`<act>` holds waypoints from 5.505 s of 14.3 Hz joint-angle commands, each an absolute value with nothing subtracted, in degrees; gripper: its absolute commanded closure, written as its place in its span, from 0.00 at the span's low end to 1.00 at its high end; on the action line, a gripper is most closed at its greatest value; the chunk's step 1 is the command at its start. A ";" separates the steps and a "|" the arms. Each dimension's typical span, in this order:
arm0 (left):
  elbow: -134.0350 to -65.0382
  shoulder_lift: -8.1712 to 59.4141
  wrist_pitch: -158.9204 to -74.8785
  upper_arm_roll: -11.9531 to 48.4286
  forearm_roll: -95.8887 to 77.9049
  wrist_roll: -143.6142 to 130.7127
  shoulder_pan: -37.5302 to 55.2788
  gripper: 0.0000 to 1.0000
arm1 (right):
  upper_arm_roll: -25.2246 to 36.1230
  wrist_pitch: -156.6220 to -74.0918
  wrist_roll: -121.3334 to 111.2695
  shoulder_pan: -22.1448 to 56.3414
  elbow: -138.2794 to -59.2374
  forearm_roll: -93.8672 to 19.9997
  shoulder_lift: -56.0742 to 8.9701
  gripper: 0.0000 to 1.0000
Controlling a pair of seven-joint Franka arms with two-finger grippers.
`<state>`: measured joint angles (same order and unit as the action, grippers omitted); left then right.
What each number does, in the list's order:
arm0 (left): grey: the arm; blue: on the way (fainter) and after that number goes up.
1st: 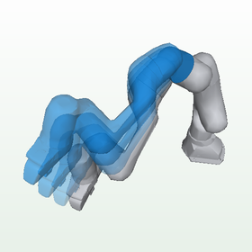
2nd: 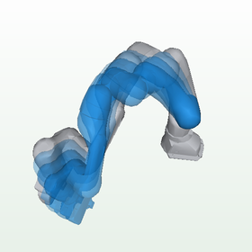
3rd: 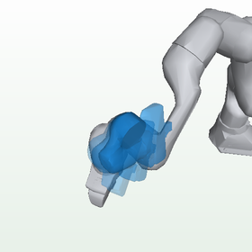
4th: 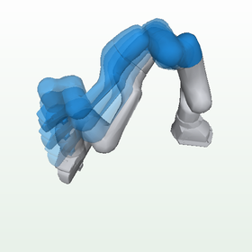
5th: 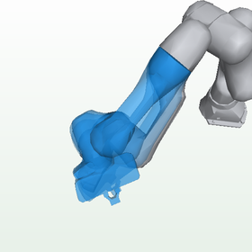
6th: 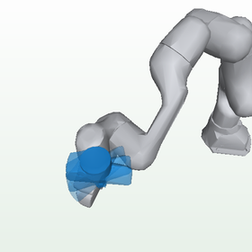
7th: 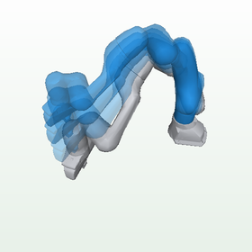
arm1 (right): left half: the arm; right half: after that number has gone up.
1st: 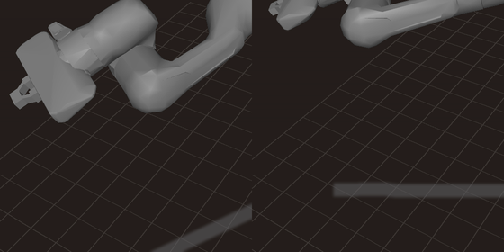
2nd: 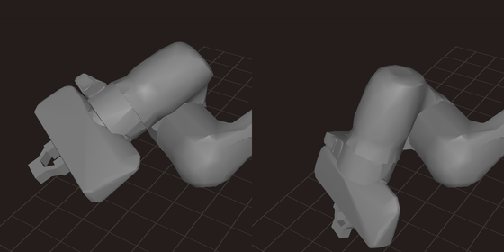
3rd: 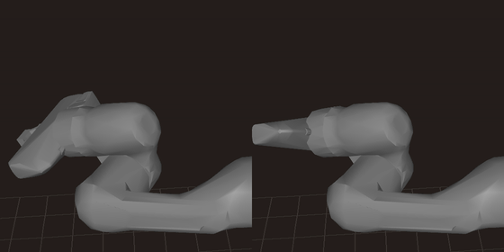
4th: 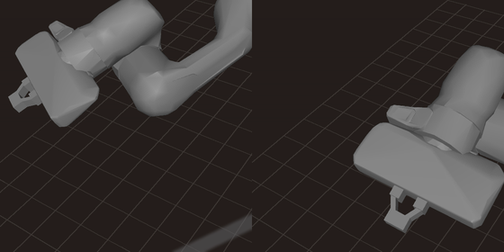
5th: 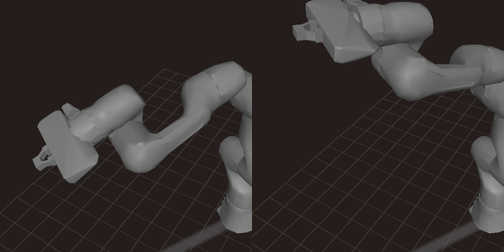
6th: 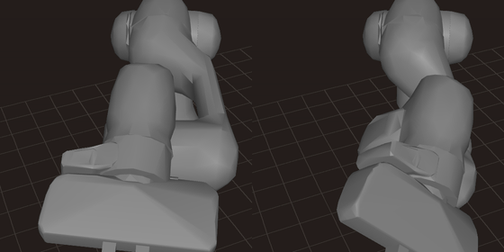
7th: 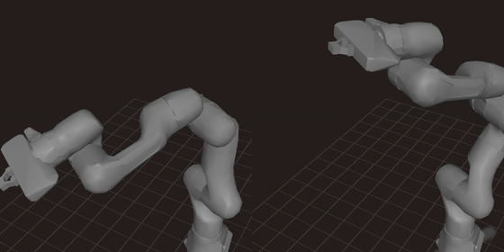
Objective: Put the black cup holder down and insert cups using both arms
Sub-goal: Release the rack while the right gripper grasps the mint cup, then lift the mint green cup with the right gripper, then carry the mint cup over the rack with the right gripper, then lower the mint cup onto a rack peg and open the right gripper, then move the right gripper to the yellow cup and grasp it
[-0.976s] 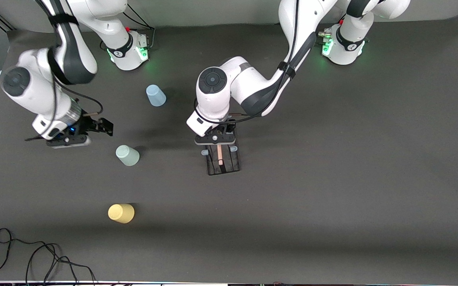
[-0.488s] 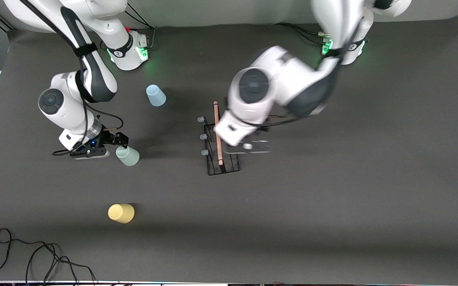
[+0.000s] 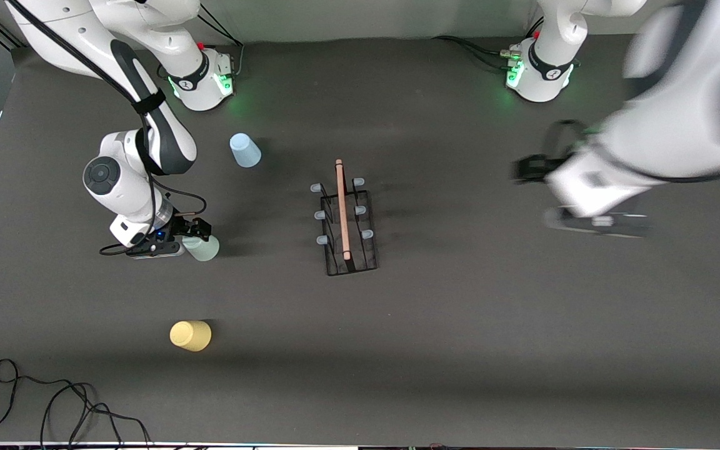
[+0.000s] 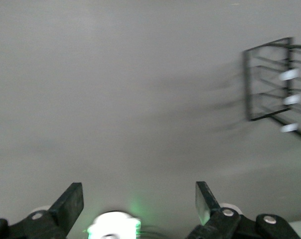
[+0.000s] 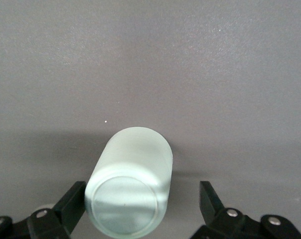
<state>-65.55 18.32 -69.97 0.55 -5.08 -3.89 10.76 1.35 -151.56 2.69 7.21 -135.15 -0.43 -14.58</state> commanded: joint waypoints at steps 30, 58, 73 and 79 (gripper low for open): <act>-92.72 5.27 -90.61 1.76 2.55 8.17 -2.11 0.01 | 1.14 -110.81 89.03 40.42 -106.35 -8.53 -6.93 0.84; -92.81 5.36 -90.70 1.76 2.46 8.44 -2.37 0.01 | 15.09 -94.75 64.32 41.13 -86.66 -8.26 -14.85 0.00; -92.81 5.36 -90.70 1.76 2.37 8.44 -2.37 0.01 | 29.18 -108.08 -3.43 24.96 -72.69 -19.14 -38.30 0.00; -92.81 5.36 -90.70 1.76 2.37 8.44 -2.37 0.01 | 28.83 -120.84 -6.67 24.96 -75.05 -27.05 -47.27 0.00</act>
<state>-93.51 5.21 -90.84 2.02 2.91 8.94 -2.63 28.69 -118.89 -3.57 25.39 -75.70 -23.00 -44.88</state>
